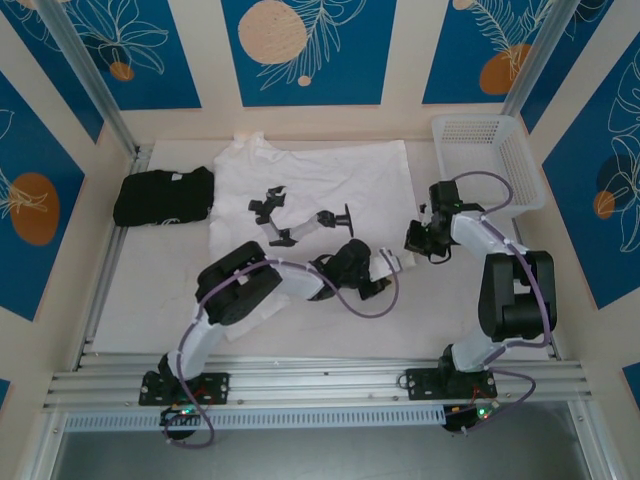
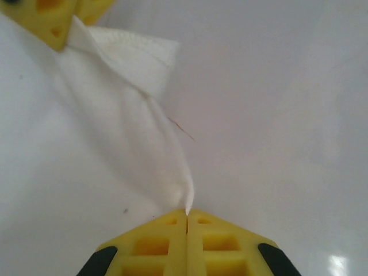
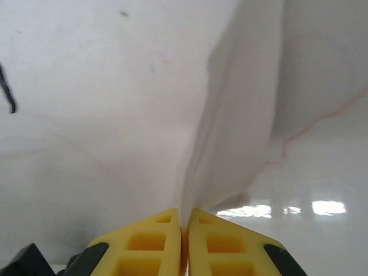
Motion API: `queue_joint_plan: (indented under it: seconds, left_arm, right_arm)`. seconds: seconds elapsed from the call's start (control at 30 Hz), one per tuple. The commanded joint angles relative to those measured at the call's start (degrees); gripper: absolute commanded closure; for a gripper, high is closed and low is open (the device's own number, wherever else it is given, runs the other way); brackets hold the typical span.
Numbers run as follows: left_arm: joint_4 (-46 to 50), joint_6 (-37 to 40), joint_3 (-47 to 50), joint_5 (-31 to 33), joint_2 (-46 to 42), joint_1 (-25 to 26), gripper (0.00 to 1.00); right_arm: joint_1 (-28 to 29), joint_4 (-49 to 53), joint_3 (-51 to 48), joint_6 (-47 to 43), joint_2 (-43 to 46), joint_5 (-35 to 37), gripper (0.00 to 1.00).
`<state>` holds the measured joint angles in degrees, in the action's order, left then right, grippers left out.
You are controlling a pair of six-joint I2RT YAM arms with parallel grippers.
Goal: Fold the inside-out t-shirt
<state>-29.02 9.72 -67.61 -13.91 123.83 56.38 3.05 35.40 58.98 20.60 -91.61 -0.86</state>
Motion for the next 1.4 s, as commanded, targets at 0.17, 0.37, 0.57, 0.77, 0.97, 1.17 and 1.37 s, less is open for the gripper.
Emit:
queue_joint_plan:
  seconds: [0.17,0.37,0.57,0.77,0.97,1.17,1.37]
  left_arm:
    - [-20.3,-26.9,10.6,-14.5,-4.8,-9.2,1.0]
    - [-20.6,-29.8,12.2,-14.2,-4.7,-11.6,1.0]
    - [-19.8,-29.7,12.6,-14.0,-4.9,-12.5,1.0]
    - [-20.2,-29.7,13.1,-13.9,-4.5,-12.6,1.0]
    - [-20.0,-29.1,13.2,-13.7,-4.5,-12.6,1.0]
    - [-20.7,-29.6,13.2,-14.1,-3.9,-12.6,1.0]
    - [-20.8,-29.2,13.7,-13.8,-4.1,-12.8,1.0]
  right_arm:
    - [3.4,1.1,10.1,-2.8,-8.0,-6.2,0.82]
    - [6.1,-2.4,1.8,-3.0,2.5,-3.8,0.62]
    - [11.7,-6.9,-4.1,-3.7,5.9,1.5,0.54]
    - [14.8,-8.2,0.2,-7.7,-0.9,7.5,0.54]
    - [15.3,-10.2,2.9,-8.6,-5.8,7.4,0.53]
    - [15.3,-9.8,8.0,-9.4,-10.4,7.0,0.58]
    - [15.0,-5.9,13.4,-9.9,-15.6,6.7,0.83]
